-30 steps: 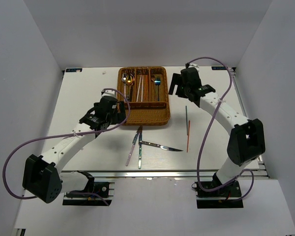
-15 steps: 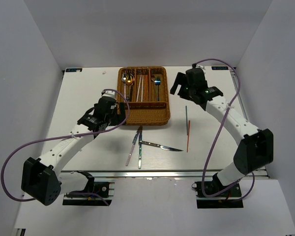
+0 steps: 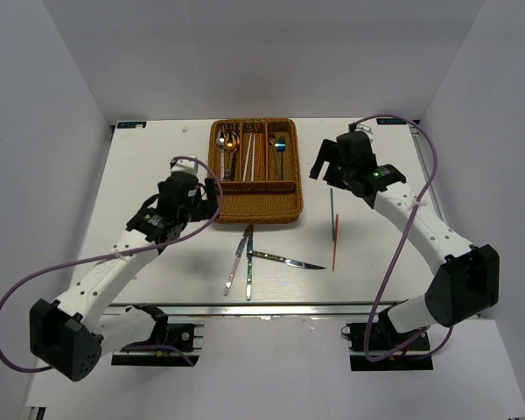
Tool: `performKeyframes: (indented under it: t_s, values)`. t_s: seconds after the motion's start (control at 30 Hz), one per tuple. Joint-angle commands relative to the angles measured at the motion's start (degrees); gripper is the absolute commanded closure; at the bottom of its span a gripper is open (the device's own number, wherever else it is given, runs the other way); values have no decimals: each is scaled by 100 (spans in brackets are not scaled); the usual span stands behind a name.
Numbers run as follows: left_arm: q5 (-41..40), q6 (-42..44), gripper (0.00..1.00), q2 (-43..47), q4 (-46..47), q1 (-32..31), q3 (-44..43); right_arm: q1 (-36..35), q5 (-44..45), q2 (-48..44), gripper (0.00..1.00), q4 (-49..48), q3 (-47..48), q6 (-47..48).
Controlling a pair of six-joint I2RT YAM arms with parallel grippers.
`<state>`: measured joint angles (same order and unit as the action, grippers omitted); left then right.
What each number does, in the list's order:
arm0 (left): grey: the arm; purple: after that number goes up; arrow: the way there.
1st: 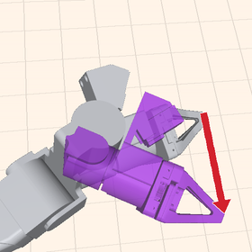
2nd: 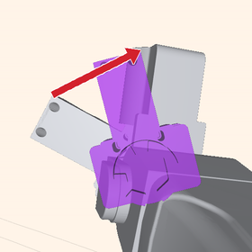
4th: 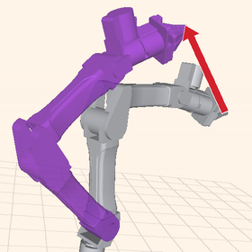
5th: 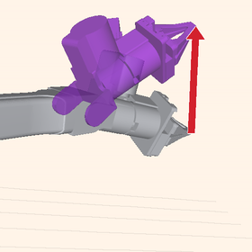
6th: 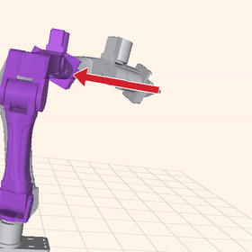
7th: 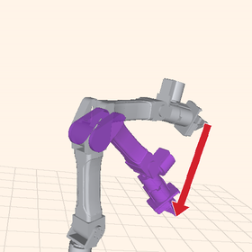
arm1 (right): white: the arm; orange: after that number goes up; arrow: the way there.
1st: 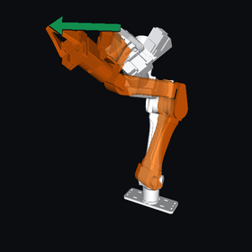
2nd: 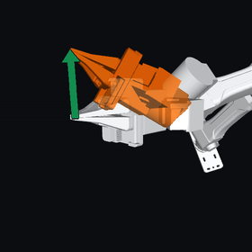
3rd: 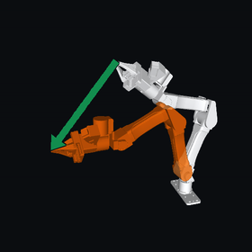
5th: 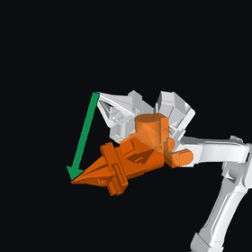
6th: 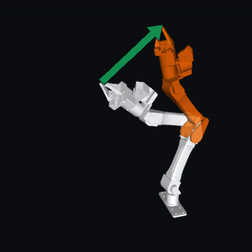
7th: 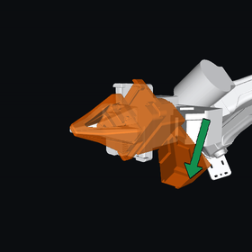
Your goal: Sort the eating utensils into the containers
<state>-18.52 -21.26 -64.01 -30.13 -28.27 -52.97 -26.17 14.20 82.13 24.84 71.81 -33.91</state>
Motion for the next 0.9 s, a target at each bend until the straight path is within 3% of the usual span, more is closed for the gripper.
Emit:
performKeyframes:
  t_s: [0.0,0.37,0.87]
  values:
    - [-204,-36,2,371,42,-20,32,-2,39,-205,11,82,-26,-159]
    - [-195,-124,2,723,86,-20,41,7,320,-584,11,188,-527,-511]
    - [-143,-133,2,864,86,-20,41,7,496,-461,11,12,-475,-529]
